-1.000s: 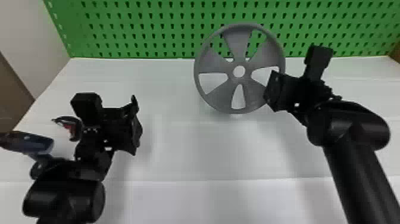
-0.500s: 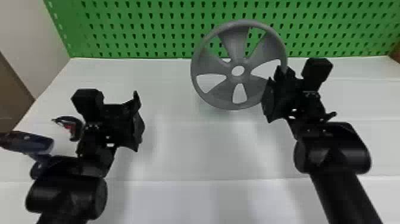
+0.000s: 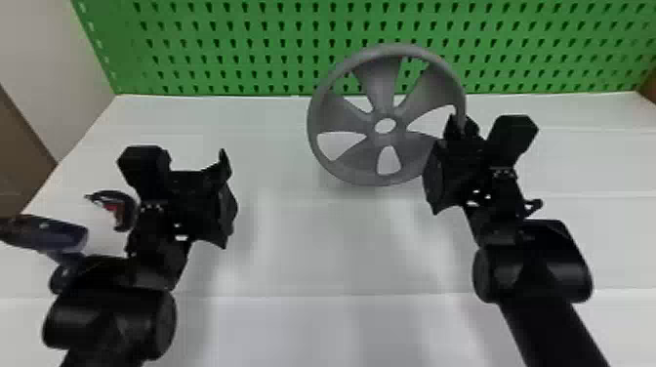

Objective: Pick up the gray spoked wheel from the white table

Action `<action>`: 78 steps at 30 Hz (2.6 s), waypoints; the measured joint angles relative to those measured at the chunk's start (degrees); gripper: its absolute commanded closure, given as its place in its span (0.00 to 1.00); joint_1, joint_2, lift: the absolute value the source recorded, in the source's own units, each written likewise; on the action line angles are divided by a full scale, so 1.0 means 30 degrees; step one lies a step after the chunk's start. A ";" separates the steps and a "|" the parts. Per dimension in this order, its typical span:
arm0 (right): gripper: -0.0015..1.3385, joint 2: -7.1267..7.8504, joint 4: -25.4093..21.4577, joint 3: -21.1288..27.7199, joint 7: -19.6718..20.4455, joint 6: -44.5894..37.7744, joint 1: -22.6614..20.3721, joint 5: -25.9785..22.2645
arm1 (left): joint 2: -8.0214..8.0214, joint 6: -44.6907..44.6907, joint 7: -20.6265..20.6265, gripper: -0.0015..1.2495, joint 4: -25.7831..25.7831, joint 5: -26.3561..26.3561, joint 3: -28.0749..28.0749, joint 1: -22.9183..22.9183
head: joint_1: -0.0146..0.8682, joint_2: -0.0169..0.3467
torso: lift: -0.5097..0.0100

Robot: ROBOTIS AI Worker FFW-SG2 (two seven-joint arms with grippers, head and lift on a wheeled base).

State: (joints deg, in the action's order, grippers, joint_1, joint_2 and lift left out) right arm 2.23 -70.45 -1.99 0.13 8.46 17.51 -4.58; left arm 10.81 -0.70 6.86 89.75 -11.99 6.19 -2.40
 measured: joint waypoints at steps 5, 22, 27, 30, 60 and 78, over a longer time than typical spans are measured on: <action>0.79 0.0007 0.0071 -0.0022 0.0015 0.0359 -0.0095 0.0271 | 0.0000 0.0000 0.0000 0.15 -0.0004 0.0121 -0.0053 0.0011 | 0.89 0.17 | 0.79; 0.79 -0.0150 0.0077 0.0314 0.0017 0.0520 -0.0333 0.0828 | 0.0000 -0.0288 -0.1392 0.15 -0.0005 0.0493 -0.0463 0.0061 | 0.89 0.17 | 0.79; 0.79 -0.0185 0.0077 0.0314 0.0018 0.0437 -0.0358 0.0767 | 0.0000 -0.0372 -0.1414 0.15 -0.0030 0.0574 -0.0456 0.0043 | 0.89 0.17 | 0.79; 0.79 -0.0208 0.0077 0.0300 0.0019 0.0370 -0.0373 0.0721 | 0.0000 -0.0380 -0.1407 0.15 -0.0035 0.0591 -0.0432 0.0033 | 0.89 0.17 | 0.79; 0.79 -0.0276 -0.0069 0.0281 0.0017 0.0226 -0.0709 0.0778 | -0.0174 -0.0381 -0.0879 0.15 -0.0064 0.0626 -0.0687 -0.0078 | 0.89 0.17 | 0.79; 0.79 -0.0309 -0.0124 0.0297 0.0017 0.0205 -0.0689 0.0777 | -0.0431 -0.0388 -0.0370 0.15 -0.0090 0.0649 -0.0305 -0.0079 | 0.89 0.17 | 0.79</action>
State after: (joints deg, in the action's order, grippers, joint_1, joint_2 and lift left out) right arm 1.31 -70.83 -1.10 0.17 9.07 15.44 -2.25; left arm 9.52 -1.87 5.75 89.48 -10.04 5.27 -2.64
